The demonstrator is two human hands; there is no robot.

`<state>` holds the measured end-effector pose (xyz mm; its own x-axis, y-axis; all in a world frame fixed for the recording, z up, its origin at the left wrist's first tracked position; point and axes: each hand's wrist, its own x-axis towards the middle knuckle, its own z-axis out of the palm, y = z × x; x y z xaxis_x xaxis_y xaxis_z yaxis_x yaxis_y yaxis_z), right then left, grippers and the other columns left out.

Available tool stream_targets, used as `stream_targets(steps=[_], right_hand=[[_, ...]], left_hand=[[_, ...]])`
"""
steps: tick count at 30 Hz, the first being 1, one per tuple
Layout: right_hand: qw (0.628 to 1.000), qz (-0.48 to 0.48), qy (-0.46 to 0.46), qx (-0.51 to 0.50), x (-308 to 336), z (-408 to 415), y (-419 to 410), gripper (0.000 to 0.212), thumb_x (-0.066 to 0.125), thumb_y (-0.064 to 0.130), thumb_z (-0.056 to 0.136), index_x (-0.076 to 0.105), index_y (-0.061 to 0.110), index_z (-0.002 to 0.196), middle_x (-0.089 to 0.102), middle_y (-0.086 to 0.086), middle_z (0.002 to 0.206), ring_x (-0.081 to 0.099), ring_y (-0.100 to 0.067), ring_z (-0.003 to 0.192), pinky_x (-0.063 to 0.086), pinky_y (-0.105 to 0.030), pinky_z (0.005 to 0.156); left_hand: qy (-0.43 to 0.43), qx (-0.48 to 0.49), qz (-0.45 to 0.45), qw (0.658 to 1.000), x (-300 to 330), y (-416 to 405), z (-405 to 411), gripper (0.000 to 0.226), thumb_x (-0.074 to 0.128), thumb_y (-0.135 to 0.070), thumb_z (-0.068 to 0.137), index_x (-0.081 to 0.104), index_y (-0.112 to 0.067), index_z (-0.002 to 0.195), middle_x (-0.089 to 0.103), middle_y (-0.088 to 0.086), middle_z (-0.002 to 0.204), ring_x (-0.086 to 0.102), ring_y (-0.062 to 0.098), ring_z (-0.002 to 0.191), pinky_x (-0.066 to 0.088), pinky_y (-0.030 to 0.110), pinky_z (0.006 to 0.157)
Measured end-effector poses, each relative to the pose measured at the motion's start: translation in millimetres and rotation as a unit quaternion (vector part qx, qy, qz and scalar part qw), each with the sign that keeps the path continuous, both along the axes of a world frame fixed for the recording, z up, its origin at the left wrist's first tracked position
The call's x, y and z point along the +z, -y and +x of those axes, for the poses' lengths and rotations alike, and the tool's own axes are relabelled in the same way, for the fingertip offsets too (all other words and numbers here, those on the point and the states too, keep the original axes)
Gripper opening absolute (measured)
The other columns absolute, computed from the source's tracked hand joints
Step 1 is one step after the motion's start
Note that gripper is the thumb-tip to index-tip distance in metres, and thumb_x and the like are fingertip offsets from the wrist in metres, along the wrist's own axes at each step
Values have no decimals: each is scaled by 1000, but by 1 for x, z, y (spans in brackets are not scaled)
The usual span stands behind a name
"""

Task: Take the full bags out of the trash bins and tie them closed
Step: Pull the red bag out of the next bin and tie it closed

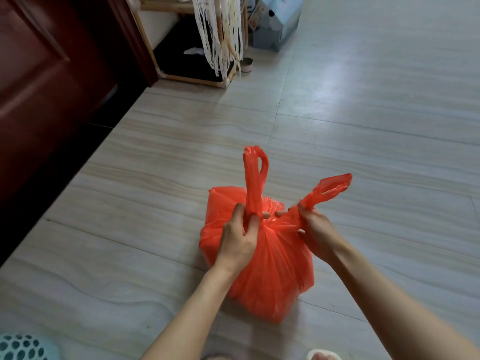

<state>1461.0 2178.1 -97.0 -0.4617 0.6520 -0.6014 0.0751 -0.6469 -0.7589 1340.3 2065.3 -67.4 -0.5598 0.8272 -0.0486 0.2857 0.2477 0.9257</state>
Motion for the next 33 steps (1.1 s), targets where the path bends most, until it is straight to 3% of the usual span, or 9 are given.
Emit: stream_targets(steps=[5, 7, 11, 14, 19, 23, 27, 30, 33], right_hand=[[998, -10, 63, 5, -4, -3, 6, 35, 35, 34, 99, 60, 13, 84, 74, -2, 77, 65, -14, 69, 41, -26, 64], [996, -34, 76, -24, -6, -5, 6, 28, 38, 29, 99, 59, 11, 92, 70, -15, 94, 59, -18, 74, 42, -27, 64], [996, -19, 87, -31, 0, -4, 4, 28, 35, 20, 98, 59, 11, 86, 61, -2, 74, 55, -10, 69, 41, -26, 63], [998, 12, 63, -7, 5, 5, -1, 27, 38, 16, 97, 57, 11, 79, 64, 3, 58, 52, -11, 61, 34, -24, 56], [998, -22, -57, -7, 26, 16, -10, 23, 42, 6, 91, 59, 8, 75, 65, -3, 59, 57, -10, 48, 46, -16, 47], [986, 37, -164, 11, 44, 9, -15, 29, 40, -3, 76, 60, 4, 95, 71, -7, 80, 65, -15, 66, 48, -22, 61], [967, 232, 20, 99, 41, 2, -15, 65, 45, 10, 57, 55, 23, 120, 63, 0, 119, 58, -10, 93, 47, -24, 79], [840, 407, 236, 269, 23, -3, -9, 64, 59, 20, 76, 40, 33, 136, 44, 4, 144, 30, -20, 136, 27, -43, 112], [796, 418, 278, 338, 13, -5, -8, 43, 55, 22, 89, 50, 26, 131, 62, -2, 124, 50, -22, 122, 39, -33, 99]], left_hand=[[86, 15, -9, 996, 0, -13, 5, 16, 43, -11, 94, 43, -18, 79, 62, -6, 52, 61, 14, 51, 46, 32, 56], [24, 30, -45, 998, -2, -17, 4, 6, 42, -12, 93, 45, -13, 88, 65, 8, 67, 63, 34, 69, 39, 39, 59], [-122, -10, -167, 978, -1, -21, 0, 22, 32, -3, 92, 40, -4, 113, 62, 35, 100, 56, 51, 96, 29, 37, 65], [-199, -75, -260, 942, 2, -21, -1, 38, 33, -12, 92, 34, -5, 129, 60, 30, 114, 55, 46, 107, 41, 43, 82], [-287, -186, -358, 869, -4, -19, 8, 87, 44, -54, 84, 5, -10, 148, 42, 19, 140, 43, 33, 128, 25, 45, 109], [-348, -125, -345, 863, -8, -21, 13, 64, 34, -56, 91, 35, -12, 138, 59, 16, 123, 55, 34, 114, 33, 41, 101], [-171, -75, -307, 933, -2, -20, -3, 49, 33, -39, 96, 67, -5, 97, 68, 21, 104, 60, 36, 104, 44, 36, 89], [56, -73, -261, 961, 3, -17, -14, 45, 44, -35, 92, 66, -12, 60, 68, 3, 61, 62, 16, 64, 45, 33, 77], [208, -69, -194, 956, 5, -10, -24, 34, 46, -23, 92, 66, -15, 66, 56, -4, 41, 47, 5, 38, 41, 24, 54]])
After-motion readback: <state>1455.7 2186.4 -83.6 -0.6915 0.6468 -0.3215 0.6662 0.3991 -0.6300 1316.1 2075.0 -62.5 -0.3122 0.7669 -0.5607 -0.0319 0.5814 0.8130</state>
